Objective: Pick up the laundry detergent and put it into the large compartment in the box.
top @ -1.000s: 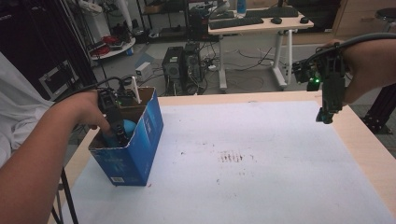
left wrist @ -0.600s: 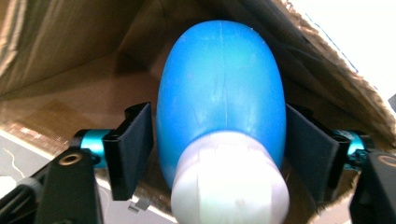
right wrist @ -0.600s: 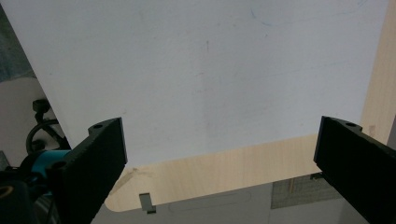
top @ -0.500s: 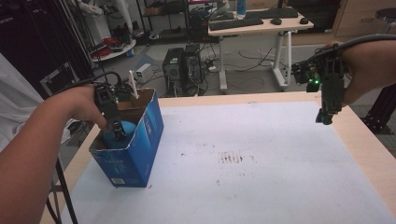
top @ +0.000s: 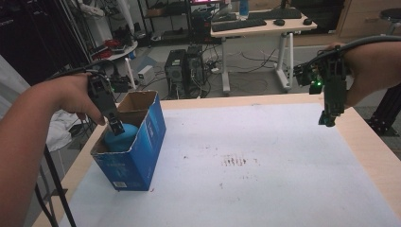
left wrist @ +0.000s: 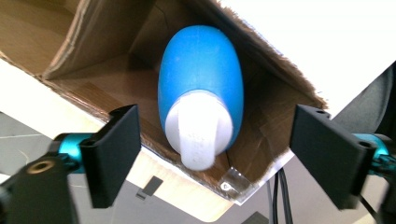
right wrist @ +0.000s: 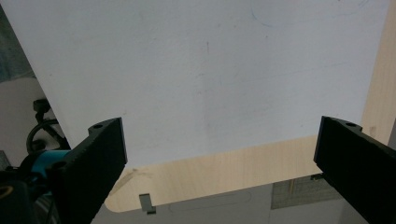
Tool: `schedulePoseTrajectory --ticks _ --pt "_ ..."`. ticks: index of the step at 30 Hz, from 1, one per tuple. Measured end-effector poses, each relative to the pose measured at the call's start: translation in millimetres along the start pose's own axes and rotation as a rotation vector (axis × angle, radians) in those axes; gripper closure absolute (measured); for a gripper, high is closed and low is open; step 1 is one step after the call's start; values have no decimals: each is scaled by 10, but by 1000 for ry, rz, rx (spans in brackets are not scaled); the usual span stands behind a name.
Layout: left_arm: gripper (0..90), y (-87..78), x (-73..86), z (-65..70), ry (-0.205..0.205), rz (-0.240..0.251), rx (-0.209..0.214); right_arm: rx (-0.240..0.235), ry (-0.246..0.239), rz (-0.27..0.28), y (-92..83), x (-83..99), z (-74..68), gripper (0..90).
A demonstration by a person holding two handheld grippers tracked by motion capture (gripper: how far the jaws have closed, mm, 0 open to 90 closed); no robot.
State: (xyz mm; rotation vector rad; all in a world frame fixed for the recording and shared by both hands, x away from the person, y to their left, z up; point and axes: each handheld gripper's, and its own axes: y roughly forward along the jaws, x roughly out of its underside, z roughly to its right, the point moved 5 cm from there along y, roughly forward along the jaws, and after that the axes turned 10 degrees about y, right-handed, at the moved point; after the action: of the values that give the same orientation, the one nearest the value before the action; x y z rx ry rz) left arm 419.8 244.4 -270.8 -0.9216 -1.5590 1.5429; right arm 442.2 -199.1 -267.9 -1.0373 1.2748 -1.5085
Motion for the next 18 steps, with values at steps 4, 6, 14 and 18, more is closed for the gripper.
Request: schedulePoseTrajectory --ticks 4,6,14,18 --pt "127 -89 -69 80 32 5 8 -1 2 0 2 -5 -2 15" --pt "97 -126 -123 126 58 11 5 -2 -6 0 7 -6 4 15" --pt "62 -209 -389 343 171 31 26 -5 -7 4 26 -12 7 15" --pt "61 -223 -578 472 240 29 27 -7 -5 6 38 -9 6 15"
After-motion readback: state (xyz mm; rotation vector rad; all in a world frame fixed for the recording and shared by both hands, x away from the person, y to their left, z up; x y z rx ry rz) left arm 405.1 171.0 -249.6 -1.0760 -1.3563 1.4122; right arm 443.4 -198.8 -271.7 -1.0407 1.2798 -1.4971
